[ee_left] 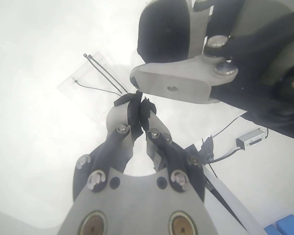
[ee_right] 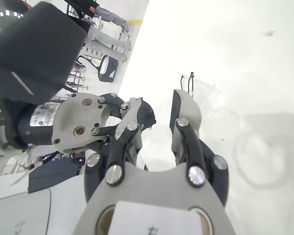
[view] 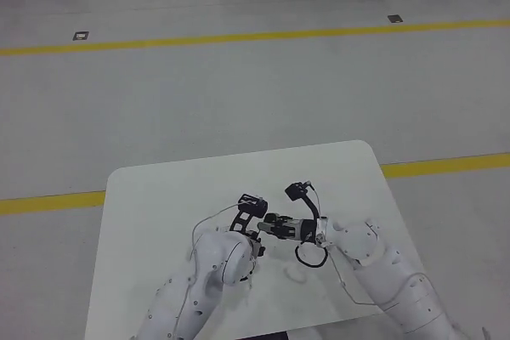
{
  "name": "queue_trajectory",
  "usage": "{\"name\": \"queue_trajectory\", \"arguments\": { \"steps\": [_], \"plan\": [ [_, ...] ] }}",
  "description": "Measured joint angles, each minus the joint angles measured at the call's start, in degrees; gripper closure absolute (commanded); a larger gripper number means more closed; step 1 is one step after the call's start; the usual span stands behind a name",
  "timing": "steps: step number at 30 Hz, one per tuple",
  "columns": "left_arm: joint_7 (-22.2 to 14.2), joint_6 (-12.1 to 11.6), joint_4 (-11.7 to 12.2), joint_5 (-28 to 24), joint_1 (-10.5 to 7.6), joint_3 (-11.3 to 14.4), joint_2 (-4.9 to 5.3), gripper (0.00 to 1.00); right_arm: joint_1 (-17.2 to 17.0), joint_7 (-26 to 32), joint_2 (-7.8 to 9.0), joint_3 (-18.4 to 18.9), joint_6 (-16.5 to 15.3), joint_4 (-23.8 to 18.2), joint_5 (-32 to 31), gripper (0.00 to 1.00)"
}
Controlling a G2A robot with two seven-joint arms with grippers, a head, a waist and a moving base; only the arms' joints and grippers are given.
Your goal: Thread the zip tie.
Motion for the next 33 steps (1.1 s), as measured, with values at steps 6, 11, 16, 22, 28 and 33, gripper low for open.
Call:
{"name": "queue_trajectory", "arguments": {
  "steps": [6,11,16,22,28,33],
  "plan": [
    [0.0,0.1,-0.2,-0.2,-0.13,0.1,0.22,1.00,0.7,-0.2,0.02,-0.8,0.1,0.7,-0.1,0.81],
    [-0.1,0.1,0.0,-0.6,-0.26,0.3,0.40,1.00,1.3,-0.6,0.00,-1.7,0.4,1.4,-0.1,0.82],
    [0.0,0.2,0.4,-1.0,-0.59,0.4,0.54,1.00,1.8,-0.6,-0.03,-2.5,0.5,1.9,0.1,0.80],
    [0.3,0.6,0.8,-1.3,-0.98,0.5,0.70,1.00,2.1,-0.4,0.04,-3.0,0.1,2.3,0.7,0.84],
    [0.5,1.0,1.1,-1.7,-1.28,0.7,0.84,1.00,2.3,-0.2,0.15,-3.3,0.0,2.8,1.1,1.00],
    [0.7,1.3,1.4,-1.9,-1.53,1.0,0.94,1.00,2.5,-0.2,0.24,-3.5,0.0,2.9,1.2,1.00]
  ]
}}
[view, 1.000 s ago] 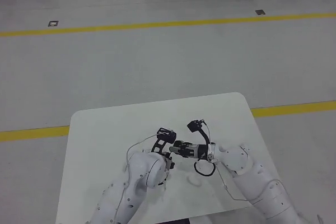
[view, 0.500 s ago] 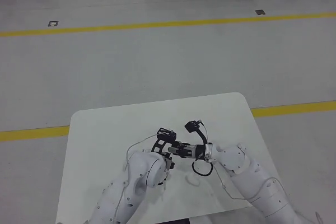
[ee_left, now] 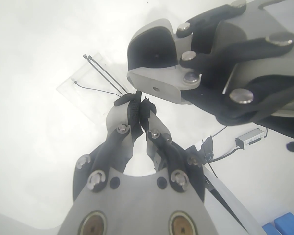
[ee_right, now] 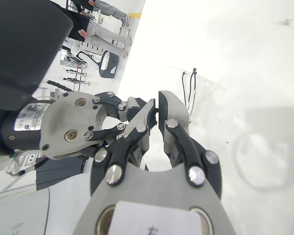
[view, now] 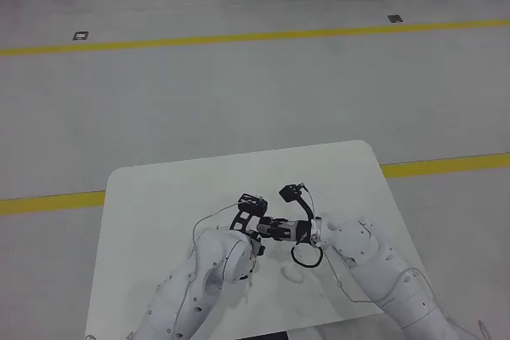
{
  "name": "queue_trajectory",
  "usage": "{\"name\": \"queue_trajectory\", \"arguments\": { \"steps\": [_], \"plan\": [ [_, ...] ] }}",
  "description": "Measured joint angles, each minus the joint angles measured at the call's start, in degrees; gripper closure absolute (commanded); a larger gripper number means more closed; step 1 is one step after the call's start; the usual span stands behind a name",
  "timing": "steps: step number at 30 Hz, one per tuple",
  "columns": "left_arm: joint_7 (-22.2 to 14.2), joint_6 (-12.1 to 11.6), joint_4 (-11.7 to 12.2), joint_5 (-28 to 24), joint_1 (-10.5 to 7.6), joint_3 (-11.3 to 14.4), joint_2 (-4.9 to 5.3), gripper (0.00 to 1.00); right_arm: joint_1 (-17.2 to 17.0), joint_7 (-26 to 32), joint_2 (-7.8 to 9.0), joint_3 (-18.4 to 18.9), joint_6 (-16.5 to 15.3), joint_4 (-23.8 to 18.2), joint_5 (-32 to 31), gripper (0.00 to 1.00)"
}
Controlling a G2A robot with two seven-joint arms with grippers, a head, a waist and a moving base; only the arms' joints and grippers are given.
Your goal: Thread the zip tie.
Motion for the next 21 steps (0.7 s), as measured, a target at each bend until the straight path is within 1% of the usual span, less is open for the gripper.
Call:
{"name": "queue_trajectory", "arguments": {
  "steps": [4,5,6,7,8,9,21],
  "plan": [
    [0.1,0.3,0.1,-0.1,-0.14,0.2,0.10,1.00,0.0,-0.1,0.08,-0.1,-0.1,0.1,0.3,1.00],
    [0.1,0.4,0.1,-0.1,-0.15,0.2,0.12,0.88,0.0,-0.2,0.10,-0.1,-0.1,0.2,0.5,1.00],
    [0.2,0.5,0.1,-0.1,-0.17,0.3,0.14,0.50,-0.1,-0.3,0.11,-0.1,-0.1,0.2,0.7,1.00],
    [0.2,0.6,0.1,-0.1,-0.18,0.3,0.17,0.19,-0.1,-0.4,0.13,-0.1,-0.2,0.3,1.0,1.00],
    [0.2,0.7,0.1,-0.1,-0.17,0.4,0.19,0.04,-0.1,-0.5,0.14,-0.1,-0.2,0.3,1.1,1.00],
    [0.2,0.8,0.0,-0.2,-0.14,0.4,0.21,0.00,-0.2,-0.6,0.17,0.0,-0.3,0.3,1.2,1.00],
    [0.1,1.2,-1.0,-1.8,0.24,0.2,0.64,0.00,-1.2,-2.2,0.51,0.6,-1.1,0.3,2.3,1.00]
  ]
}}
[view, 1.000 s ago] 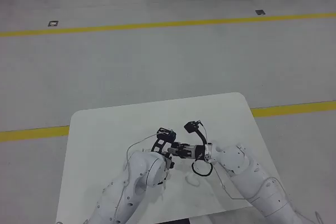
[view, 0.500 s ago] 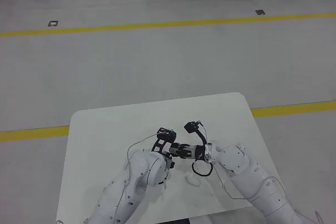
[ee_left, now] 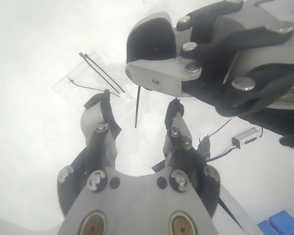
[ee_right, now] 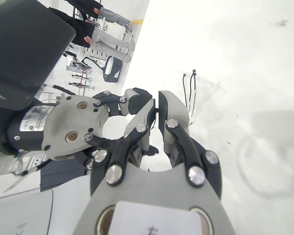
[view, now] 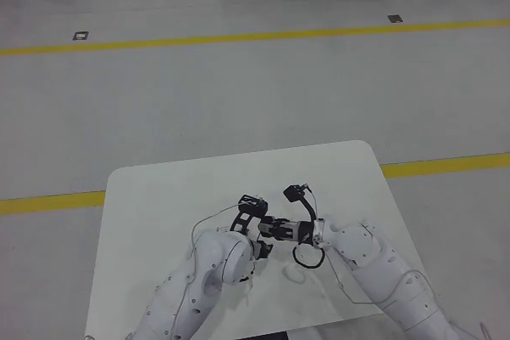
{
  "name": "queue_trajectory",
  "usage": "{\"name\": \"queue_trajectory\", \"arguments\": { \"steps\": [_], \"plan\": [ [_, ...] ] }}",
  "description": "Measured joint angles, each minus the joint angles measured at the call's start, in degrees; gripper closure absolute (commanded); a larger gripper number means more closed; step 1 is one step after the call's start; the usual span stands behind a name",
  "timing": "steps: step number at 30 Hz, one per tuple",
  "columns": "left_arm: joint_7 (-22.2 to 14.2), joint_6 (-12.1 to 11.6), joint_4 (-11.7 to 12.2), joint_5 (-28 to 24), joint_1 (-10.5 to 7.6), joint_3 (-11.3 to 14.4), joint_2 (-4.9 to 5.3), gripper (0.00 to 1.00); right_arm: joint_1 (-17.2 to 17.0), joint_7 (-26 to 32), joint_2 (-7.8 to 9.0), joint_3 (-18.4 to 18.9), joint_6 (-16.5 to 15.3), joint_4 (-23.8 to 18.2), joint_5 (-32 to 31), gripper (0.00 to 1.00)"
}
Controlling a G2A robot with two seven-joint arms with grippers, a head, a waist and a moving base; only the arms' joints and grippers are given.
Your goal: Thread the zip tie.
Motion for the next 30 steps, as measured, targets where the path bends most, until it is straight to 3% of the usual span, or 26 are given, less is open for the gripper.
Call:
{"name": "queue_trajectory", "arguments": {
  "steps": [3,6,13,18,27,30],
  "plan": [
    [0.0,0.2,-0.4,-2.8,0.24,-1.3,0.14,0.00,-0.4,-1.0,0.13,0.6,-0.7,0.1,0.6,1.00],
    [-0.1,-0.3,-1.0,-9.0,0.79,-4.3,0.36,0.00,-1.2,-2.5,0.33,1.7,-1.3,-0.5,1.4,1.00],
    [0.6,-7.7,0.4,-32.6,2.60,-14.0,1.36,0.00,-4.4,-4.6,1.38,5.1,-1.3,-4.7,7.0,1.00],
    [1.6,-14.4,3.7,-48.7,2.82,-17.9,1.87,0.00,-4.9,-4.0,1.60,6.2,-1.3,-5.3,12.8,1.00],
    [1.9,-14.2,3.9,-48.1,2.95,-17.9,1.86,0.00,-4.8,-4.1,1.55,6.1,-1.3,-5.2,13.4,1.00],
    [5.9,-15.3,5.5,-54.1,3.99,-18.7,1.90,0.00,-5.2,-6.9,1.18,5.5,-1.3,-5.5,15.6,1.00]
  ]
}}
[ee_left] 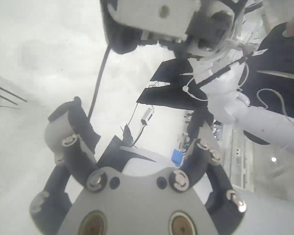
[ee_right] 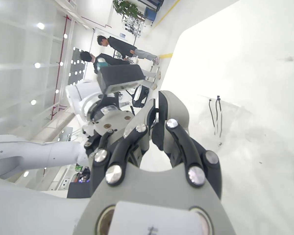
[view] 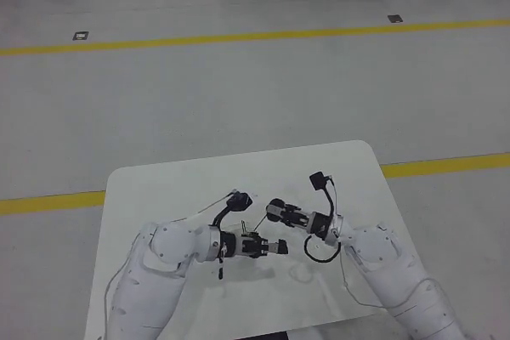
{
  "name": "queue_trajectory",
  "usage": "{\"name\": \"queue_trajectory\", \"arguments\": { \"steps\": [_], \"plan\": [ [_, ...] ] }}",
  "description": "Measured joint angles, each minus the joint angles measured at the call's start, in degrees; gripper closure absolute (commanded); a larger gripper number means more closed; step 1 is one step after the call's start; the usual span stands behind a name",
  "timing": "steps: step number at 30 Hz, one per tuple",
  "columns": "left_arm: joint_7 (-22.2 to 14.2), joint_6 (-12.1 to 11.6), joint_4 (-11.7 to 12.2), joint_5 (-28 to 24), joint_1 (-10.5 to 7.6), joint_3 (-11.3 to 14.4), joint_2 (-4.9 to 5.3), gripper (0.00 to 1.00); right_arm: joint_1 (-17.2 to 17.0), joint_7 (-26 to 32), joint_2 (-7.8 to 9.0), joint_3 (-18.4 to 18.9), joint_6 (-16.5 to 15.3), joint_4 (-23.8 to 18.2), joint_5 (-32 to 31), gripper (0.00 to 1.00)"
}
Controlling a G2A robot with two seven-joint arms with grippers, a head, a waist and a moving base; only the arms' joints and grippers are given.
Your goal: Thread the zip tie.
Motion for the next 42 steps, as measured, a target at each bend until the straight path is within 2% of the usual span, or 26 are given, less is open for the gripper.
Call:
{"name": "queue_trajectory", "arguments": {
  "steps": [3,4,7,11,15,18,28,30,32,35,42],
  "plan": [
    [4.8,-4.2,1.2,-10.1,1.62,-2.1,0.18,0.00,-1.0,-1.7,-0.56,-0.1,0.0,-0.1,5.6,1.00],
    [6.3,-5.8,1.7,-12.3,2.25,-2.7,0.35,0.00,-1.5,-2.1,-0.81,0.0,0.0,0.2,7.2,1.00],
    [8.8,-8.6,2.7,-17.3,3.36,-3.6,0.62,0.00,-2.4,-3.6,-1.69,0.1,0.0,1.2,9.6,1.00],
    [11.3,-10.4,3.1,-19.6,3.85,-3.8,1.11,0.00,-3.2,-4.4,-2.99,0.9,0.0,1.3,11.3,1.00],
    [15.4,-11.6,3.8,-21.0,4.28,-3.6,1.41,0.00,-4.0,-3.9,-4.36,2.1,0.0,0.9,11.4,1.00],
    [16.1,-11.8,4.1,-20.4,4.11,-3.3,1.53,0.00,-4.4,-4.4,-5.15,2.7,0.0,0.9,10.5,1.00],
    [16.1,-11.7,4.2,-20.4,4.14,-3.4,1.52,0.00,-4.4,-4.4,-5.13,2.7,0.0,1.0,10.5,1.00],
    [17.7,-10.8,4.6,-20.7,4.16,-3.1,1.52,0.00,-4.4,-4.8,-5.13,2.7,0.0,1.2,10.1,1.00],
    [21.1,-9.8,5.3,-22.6,4.19,-3.0,1.54,0.00,-4.9,-6.8,-5.35,2.3,0.0,1.4,9.0,1.00],
    [24.0,-9.1,5.3,-23.7,4.24,-3.9,1.89,0.00,-5.5,-8.8,-5.65,2.6,0.0,0.7,11.2,1.00],
    [24.6,-8.6,4.6,-24.7,4.73,-3.5,2.68,0.00,-6.0,-10.5,-7.16,1.5,0.0,-0.9,13.6,1.00]
  ]
}}
